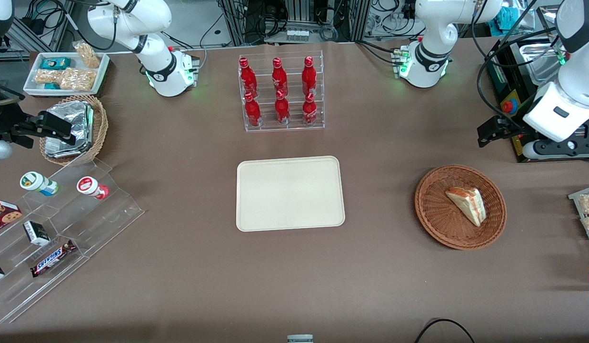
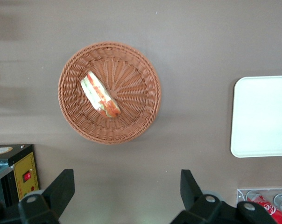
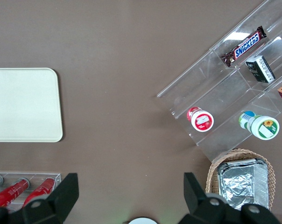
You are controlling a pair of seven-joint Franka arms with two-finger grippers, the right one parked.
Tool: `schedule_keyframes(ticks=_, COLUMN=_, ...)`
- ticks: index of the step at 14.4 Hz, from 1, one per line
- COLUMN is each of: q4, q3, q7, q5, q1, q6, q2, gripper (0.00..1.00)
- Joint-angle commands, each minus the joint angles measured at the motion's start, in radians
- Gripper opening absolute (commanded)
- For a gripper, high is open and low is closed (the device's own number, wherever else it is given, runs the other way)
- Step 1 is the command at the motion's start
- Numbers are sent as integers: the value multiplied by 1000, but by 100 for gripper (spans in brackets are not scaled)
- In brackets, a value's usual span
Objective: Place sandwich from basket to tray
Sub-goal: 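Move the left gripper over the sandwich in the wicker basket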
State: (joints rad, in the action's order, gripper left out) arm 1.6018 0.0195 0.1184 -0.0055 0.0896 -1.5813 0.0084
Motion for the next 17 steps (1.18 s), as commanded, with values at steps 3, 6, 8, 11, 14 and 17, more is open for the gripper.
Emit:
schedule_keyframes(ticks=3, q4=-2, q3=-12, q7=21, q5=4, q1=10, q6=46, q2=33, gripper=100)
schedule_keyframes(ticks=6, q4=129, q3=-13, q7=26, q5=56, q1=6, q6=-41, q2=50, gripper=100)
schedule_keyframes(ticks=8, q4=278, q3=-16, q7=26, q5=59, q1=-5, q6=-205, q2=36, gripper=100)
schedule_keyframes(ticks=11, q4=436, q3=-16, q7=27, q5=58, q1=-60, q6=-415, q2=44, gripper=100)
schedule_keyframes(ticks=14, q4=524, q3=-15, q7=59, q5=39, q1=-122, q6=-592, q2=79, gripper=100)
schedule_keyframes(ticks=17, q4=515, q3=-16, q7=203, q5=-17, q1=-134, q6=-633, q2=127, gripper=100)
